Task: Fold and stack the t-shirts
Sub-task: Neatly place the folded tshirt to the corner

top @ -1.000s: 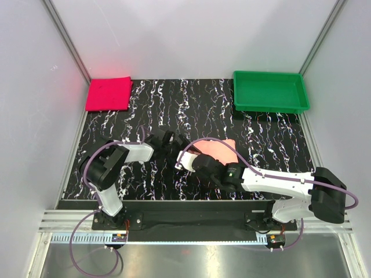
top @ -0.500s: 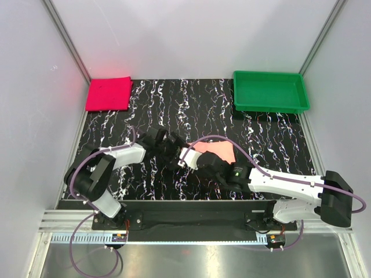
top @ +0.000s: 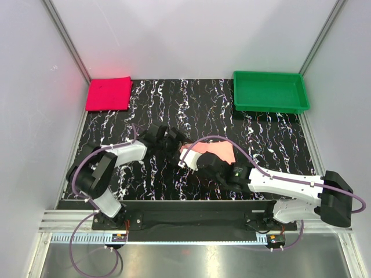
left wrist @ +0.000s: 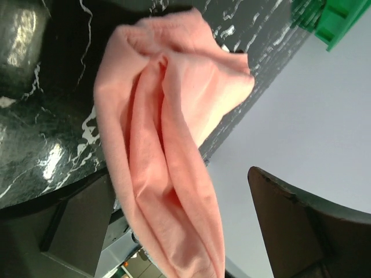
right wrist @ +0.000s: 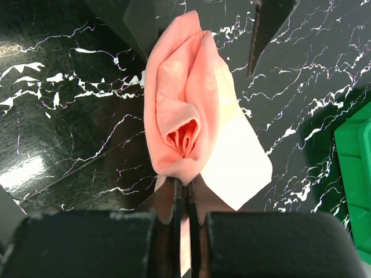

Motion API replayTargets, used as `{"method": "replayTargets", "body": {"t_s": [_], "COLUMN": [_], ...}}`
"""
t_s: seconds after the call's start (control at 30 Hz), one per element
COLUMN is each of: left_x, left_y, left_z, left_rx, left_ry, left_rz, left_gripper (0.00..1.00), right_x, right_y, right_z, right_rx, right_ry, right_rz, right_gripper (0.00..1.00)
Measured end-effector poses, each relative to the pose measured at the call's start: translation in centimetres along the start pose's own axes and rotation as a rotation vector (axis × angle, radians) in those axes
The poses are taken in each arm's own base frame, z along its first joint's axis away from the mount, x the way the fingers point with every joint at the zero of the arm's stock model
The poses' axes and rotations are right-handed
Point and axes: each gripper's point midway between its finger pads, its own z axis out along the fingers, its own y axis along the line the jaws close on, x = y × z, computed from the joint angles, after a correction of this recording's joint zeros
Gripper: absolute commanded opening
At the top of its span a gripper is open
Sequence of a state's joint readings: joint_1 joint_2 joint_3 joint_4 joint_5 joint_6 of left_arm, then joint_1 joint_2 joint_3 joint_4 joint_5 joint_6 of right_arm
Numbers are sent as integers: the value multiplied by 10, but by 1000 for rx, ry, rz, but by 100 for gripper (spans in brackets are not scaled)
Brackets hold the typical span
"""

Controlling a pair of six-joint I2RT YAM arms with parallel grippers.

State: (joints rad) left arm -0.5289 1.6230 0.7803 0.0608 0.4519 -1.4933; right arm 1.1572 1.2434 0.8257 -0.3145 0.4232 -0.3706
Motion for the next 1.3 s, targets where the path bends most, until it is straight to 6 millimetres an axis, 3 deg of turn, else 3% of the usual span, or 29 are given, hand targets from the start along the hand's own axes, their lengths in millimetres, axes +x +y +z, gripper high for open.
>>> {"method": "replayTargets", "body": {"t_s": [0.57, 0.7, 0.83, 0.93, 0.97, 1.03, 1.07, 1.1, 1.17, 1.2, 1.27, 1.3], "left_x": [-12, -13, -17, -21, -22, -25, -26, -26, -26, -28, -31, -35], "left_y": [18, 19, 23, 24, 25, 28, 30, 33, 30, 29, 26, 26], "left_z": [34, 33, 31, 33, 35, 40, 43, 46, 48, 48, 48, 47], "left_rx": [-124, -119, -106, -101, -101, -101, -104, -103, -85, -78, -71, -71], "left_ry": [36, 37, 45, 54, 60, 65, 70, 78, 98, 97, 92, 86], "left_rz": [-8, -4, -2, 5, 10, 22, 20, 22, 43, 58, 98, 126], "left_gripper": [99, 90, 80, 65, 48, 27, 15, 0, 0, 0, 0, 0], "right_x": [1, 1, 1, 1, 1, 2, 2, 2, 4, 5, 4, 4], "right_y": [0, 0, 2, 4, 5, 5, 6, 7, 10, 11, 14, 16], "right_z": [0, 0, 0, 0, 0, 0, 0, 0, 0, 0, -1, -2], "right_rx": [-1, -2, -12, -23, -25, -29, -31, -35, -48, -55, -67, -77], "right_ry": [5, 5, 3, 1, 2, 5, 6, 7, 13, 15, 15, 12], "right_rz": [-2, -2, -2, -3, -3, -3, -2, 2, 13, 16, 37, 48], "right_gripper": [0, 0, 0, 0, 0, 3, 7, 27, 51, 75, 99, 100]}}
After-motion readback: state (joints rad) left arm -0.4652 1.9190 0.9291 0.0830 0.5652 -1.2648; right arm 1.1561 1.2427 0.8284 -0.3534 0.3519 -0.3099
